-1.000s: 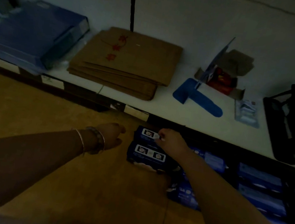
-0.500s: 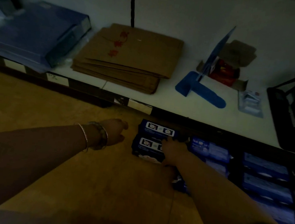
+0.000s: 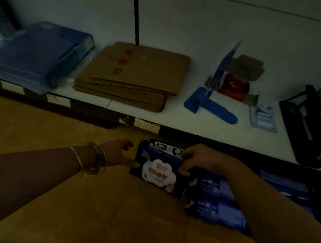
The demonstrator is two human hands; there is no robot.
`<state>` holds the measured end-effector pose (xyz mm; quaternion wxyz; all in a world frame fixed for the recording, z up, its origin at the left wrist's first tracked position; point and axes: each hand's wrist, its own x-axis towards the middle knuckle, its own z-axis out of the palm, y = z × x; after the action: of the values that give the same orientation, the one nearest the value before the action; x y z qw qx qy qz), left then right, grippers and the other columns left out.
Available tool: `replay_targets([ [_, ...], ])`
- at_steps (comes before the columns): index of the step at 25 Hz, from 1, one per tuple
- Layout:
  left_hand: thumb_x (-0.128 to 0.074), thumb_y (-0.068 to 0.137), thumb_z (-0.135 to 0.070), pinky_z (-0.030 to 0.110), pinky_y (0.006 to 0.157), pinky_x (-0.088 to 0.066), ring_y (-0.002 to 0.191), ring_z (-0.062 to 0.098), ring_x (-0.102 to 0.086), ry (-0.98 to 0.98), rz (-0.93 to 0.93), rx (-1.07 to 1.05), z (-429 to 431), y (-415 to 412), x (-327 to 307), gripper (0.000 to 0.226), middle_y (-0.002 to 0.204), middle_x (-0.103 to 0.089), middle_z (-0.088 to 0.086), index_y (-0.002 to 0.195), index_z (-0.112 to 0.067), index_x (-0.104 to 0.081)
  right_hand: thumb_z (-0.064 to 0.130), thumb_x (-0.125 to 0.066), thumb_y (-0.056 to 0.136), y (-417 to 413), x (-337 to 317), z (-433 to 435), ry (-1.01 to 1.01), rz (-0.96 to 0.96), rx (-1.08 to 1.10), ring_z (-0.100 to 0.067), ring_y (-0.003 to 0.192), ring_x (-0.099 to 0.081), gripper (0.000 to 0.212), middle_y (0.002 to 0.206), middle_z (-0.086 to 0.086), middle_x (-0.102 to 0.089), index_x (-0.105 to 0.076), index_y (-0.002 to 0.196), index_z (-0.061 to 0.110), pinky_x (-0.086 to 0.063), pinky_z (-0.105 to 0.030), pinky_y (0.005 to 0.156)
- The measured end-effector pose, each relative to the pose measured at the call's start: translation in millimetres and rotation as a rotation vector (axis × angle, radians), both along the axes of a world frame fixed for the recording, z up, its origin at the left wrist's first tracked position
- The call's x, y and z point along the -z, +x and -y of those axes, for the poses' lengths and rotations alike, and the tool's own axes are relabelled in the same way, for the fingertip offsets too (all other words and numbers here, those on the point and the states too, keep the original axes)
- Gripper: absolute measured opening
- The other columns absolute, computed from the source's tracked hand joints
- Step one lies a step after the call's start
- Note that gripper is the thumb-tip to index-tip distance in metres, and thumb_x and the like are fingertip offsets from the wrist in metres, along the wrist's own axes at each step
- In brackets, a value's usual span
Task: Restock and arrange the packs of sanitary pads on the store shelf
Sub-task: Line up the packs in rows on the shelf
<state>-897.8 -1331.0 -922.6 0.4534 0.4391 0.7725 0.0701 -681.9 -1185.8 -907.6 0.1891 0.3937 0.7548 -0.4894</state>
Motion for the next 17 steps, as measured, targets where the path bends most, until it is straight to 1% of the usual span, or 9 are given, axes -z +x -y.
replay_targets([
  [2, -0.085, 0.041, -0.056, 0.026, 0.084, -0.05, 0.113, 0.017, -0.052, 0.066, 0.28, -0.088, -2.7, 0.8, -9.5, 0.116, 0.135, -0.045, 0.001, 0.139, -0.023, -0.032, 0.013, -0.075, 0.074, 9.5, -24.7, -8.3, -0.095, -0.145, 0.126, -0.018, 0.093, -0.063, 0.026, 0.101, -0.003, -0.069, -0.067, 0.098, 0.016, -0.051, -0.036, 0.089],
  [3, -0.085, 0.025, -0.061, 0.024, 0.079, -0.052, 0.11, 0.016, -0.055, 0.125, 0.415, -0.135, -3.0, 2.2, -14.1, 0.124, 0.129, -0.05, -0.002, 0.134, -0.026, -0.037, 0.01, -0.074, 0.075, 14.1, -34.6, -12.6, -0.118, -0.202, 0.167, -0.018, 0.091, -0.064, 0.024, 0.099, -0.004, -0.07, -0.067, 0.097, 0.016, -0.051, -0.034, 0.088],
  [5, -0.088, 0.015, -0.056, 0.022, 0.073, -0.055, 0.102, 0.016, -0.063, 0.238, 0.672, -0.268, -5.3, 6.9, -21.9, 0.121, 0.117, -0.06, -0.001, 0.124, -0.024, -0.047, 0.008, -0.072, 0.073, 21.1, -49.3, -19.2, -0.148, -0.295, 0.23, -0.019, 0.089, -0.065, 0.025, 0.097, -0.007, -0.071, -0.068, 0.097, 0.013, -0.05, -0.032, 0.087],
  [7, -0.092, 0.012, -0.042, 0.023, 0.068, -0.056, 0.091, 0.018, -0.069, 0.303, 0.864, -0.414, -12.9, 12.2, -29.5, 0.111, 0.105, -0.068, 0.003, 0.113, -0.019, -0.054, 0.016, -0.072, 0.065, 23.2, -57.1, -25.2, -0.178, -0.395, 0.333, -0.021, 0.093, -0.065, 0.032, 0.098, -0.007, -0.071, -0.068, 0.097, 0.013, -0.05, -0.035, 0.09],
  [9, -0.093, 0.008, -0.032, 0.023, 0.061, -0.056, 0.082, 0.018, -0.071, 0.366, 0.974, -0.533, -21.9, 15.4, -33.8, 0.102, 0.093, -0.073, 0.004, 0.103, -0.016, -0.058, 0.028, -0.069, 0.06, 17.5, -61.7, -29.5, -0.163, -0.503, 0.422, -0.021, 0.098, -0.064, 0.038, 0.101, -0.004, -0.069, -0.066, 0.098, 0.021, -0.048, -0.039, 0.094],
  [11, -0.093, 0.014, -0.027, 0.024, 0.059, -0.057, 0.079, 0.019, -0.071, 0.416, 1.028, -0.64, -28.8, 16.4, -38.4, 0.091, 0.095, -0.073, 0.008, 0.099, -0.013, -0.061, 0.036, -0.07, 0.055, 5.6, -67.4, -32.6, -0.129, -0.56, 0.437, -0.019, 0.1, -0.063, 0.05, 0.109, -0.003, -0.065, -0.062, 0.103, 0.027, -0.05, -0.039, 0.093],
  [14, -0.094, 0.015, -0.027, 0.025, 0.063, -0.057, 0.089, 0.023, -0.07, 0.441, 1.052, -0.779, -27.9, 17.2, -50.7, 0.098, 0.104, -0.07, 0.011, 0.106, -0.011, -0.06, 0.03, -0.077, 0.047, -11.1, -79.3, -27.4, -0.149, -0.546, 0.527, -0.018, 0.095, -0.065, 0.064, 0.113, 0.0, -0.06, -0.058, 0.108, 0.025, -0.056, -0.035, 0.082],
  [15, -0.095, 0.014, -0.028, 0.025, 0.064, -0.057, 0.092, 0.023, -0.069, 0.432, 1.064, -0.815, -23.4, 18.1, -56.8, 0.099, 0.104, -0.071, 0.011, 0.106, -0.011, -0.061, 0.028, -0.079, 0.048, -16.0, -84.1, -22.0, -0.139, -0.522, 0.575, -0.018, 0.094, -0.065, 0.064, 0.112, -0.001, -0.06, -0.057, 0.107, 0.023, -0.056, -0.035, 0.08],
  [17, -0.095, 0.016, -0.029, 0.025, 0.064, -0.057, 0.092, 0.024, -0.069, 0.409, 1.084, -0.879, -10.6, 21.9, -70.1, 0.098, 0.104, -0.071, 0.01, 0.106, -0.011, -0.061, 0.02, -0.082, 0.058, -21.2, -92.4, -6.1, -0.108, -0.501, 0.684, -0.018, 0.092, -0.065, 0.057, 0.109, -0.004, -0.062, -0.055, 0.109, 0.019, -0.057, -0.033, 0.077],
])
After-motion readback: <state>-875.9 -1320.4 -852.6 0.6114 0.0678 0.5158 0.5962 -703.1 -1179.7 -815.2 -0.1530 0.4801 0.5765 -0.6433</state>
